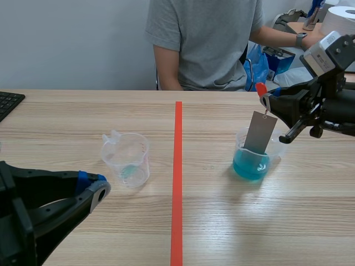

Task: Do the redox reaction experiment.
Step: 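Hold the plate still in the solution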

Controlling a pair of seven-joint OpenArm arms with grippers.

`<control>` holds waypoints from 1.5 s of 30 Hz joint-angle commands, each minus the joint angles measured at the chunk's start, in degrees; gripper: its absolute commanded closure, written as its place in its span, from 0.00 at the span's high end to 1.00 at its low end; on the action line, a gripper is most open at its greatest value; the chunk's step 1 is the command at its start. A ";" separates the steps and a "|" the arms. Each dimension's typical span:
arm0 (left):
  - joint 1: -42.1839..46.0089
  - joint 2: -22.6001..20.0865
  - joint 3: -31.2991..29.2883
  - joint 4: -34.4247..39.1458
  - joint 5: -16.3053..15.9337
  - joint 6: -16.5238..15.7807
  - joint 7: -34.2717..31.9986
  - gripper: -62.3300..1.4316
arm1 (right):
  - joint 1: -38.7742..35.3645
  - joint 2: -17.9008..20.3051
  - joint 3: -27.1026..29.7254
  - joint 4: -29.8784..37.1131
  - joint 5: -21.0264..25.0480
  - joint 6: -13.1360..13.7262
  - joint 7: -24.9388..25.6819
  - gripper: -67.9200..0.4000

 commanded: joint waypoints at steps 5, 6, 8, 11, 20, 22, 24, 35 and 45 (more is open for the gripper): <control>-0.28 0.26 -0.35 0.15 -0.57 -0.04 -0.94 0.07 | 1.16 0.46 0.07 0.28 0.48 0.20 0.85 0.02; -0.28 0.26 -0.35 0.15 -0.57 -0.04 -0.94 0.07 | 1.16 0.46 0.07 0.28 0.48 0.20 0.85 0.02; -0.28 0.26 -0.35 0.15 -0.57 -0.04 -0.94 0.07 | 1.16 0.46 0.07 0.28 0.48 0.20 0.85 0.02; -0.28 0.26 -0.35 0.15 -0.57 -0.04 -0.94 0.07 | 1.16 0.46 0.07 0.28 0.48 0.20 0.85 0.02; -0.26 0.26 -0.35 0.15 -0.57 -0.04 -0.94 0.07 | 1.16 0.48 0.07 0.28 0.94 0.22 0.85 0.02; -0.26 0.26 -0.35 0.15 -0.57 -0.04 -0.94 0.07 | 1.16 0.48 0.07 0.31 0.94 0.22 0.85 0.02; -0.11 0.26 -0.35 0.15 -0.57 -0.02 -0.96 0.07 | 1.16 0.55 0.09 0.31 0.94 0.31 0.87 0.02; 0.02 0.26 -0.35 0.15 -0.57 -0.02 -0.92 0.07 | 1.16 1.70 0.20 2.25 0.94 0.66 0.98 0.02; 0.02 0.26 -0.35 0.15 -0.57 -0.02 -0.90 0.07 | 1.14 3.50 0.57 8.26 0.96 0.66 -1.07 0.02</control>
